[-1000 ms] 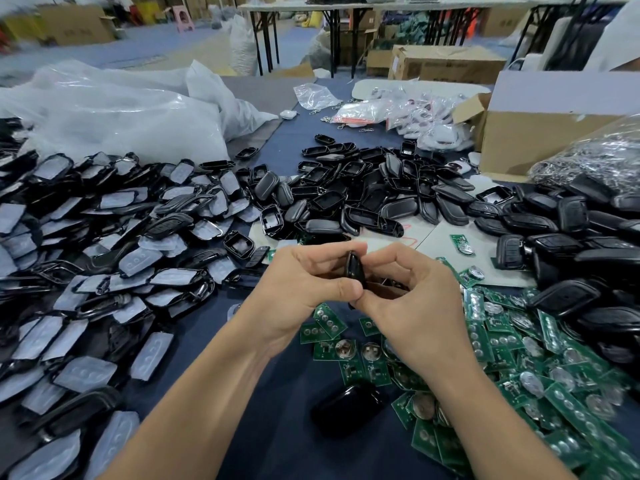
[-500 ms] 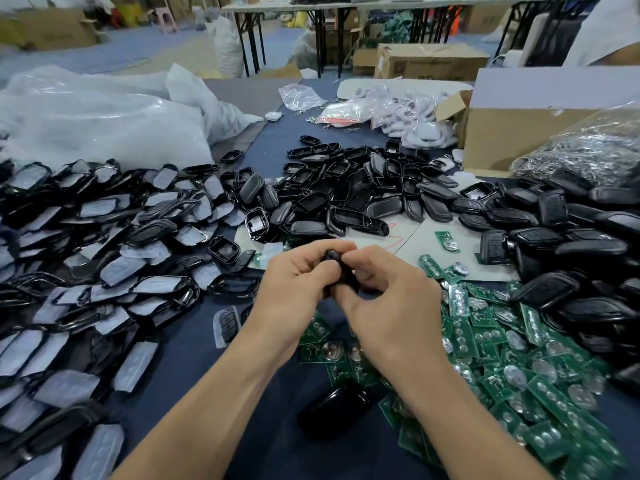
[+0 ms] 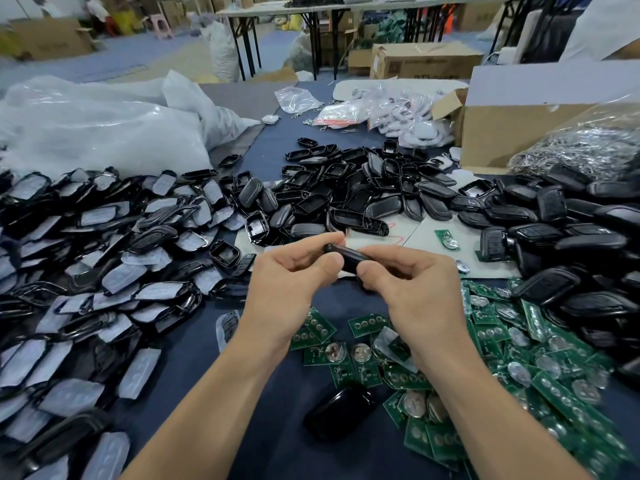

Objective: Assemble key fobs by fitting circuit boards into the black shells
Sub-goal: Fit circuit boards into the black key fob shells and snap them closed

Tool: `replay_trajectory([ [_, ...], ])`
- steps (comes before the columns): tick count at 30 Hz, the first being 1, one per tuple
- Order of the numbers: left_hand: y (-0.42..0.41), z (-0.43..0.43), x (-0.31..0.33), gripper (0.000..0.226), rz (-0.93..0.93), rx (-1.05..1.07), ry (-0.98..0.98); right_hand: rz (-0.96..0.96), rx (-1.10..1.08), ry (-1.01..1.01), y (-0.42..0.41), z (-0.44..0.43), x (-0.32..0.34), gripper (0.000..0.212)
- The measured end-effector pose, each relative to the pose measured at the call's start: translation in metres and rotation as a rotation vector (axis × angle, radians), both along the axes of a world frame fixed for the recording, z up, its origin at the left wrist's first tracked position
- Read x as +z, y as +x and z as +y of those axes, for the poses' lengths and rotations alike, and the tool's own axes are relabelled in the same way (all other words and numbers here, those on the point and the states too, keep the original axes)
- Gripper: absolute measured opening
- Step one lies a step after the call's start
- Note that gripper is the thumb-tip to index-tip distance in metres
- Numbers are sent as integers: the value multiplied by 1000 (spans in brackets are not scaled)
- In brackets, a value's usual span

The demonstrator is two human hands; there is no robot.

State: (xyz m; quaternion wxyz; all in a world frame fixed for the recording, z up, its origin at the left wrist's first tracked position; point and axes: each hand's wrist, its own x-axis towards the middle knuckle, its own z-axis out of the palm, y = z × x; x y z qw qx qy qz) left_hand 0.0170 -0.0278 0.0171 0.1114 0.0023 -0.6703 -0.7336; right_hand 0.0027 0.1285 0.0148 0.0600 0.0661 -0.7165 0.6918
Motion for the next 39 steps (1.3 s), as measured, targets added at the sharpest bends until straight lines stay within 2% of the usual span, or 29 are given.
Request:
replay_trajectory([
  [4,-1,-3,-3,20,28,5,14,55,-8,53,4,0,4,30],
  [8,1,-1,0,34,130,-37,-8,80,11,132,4,2,6,28],
  [11,4,3,0,47,193,-71,-67,128,11,214,6,0,7,40],
  [17,4,4,-4,37,153,-29,-73,95,-49,237,5,1,6,37],
  [19,3,4,-4,29,114,-10,-59,46,-20,154,6,-1,7,37],
  [23,3,7,0,24,-4,-67,22,-231,37,-324,9,-11,8,29],
  [25,3,10,0,22,-22,-100,40,-323,70,-436,12,-17,6,29],
  [28,4,13,1,25,-63,-60,125,-363,121,-469,14,-21,1,27],
  [31,5,13,3,24,-28,-40,155,-377,166,-484,14,-22,-1,18],
  [34,7,15,5,21,35,-7,152,-373,185,-492,14,-23,-3,31],
  [39,7,14,2,23,29,35,116,-394,151,-472,15,-23,-3,17],
])
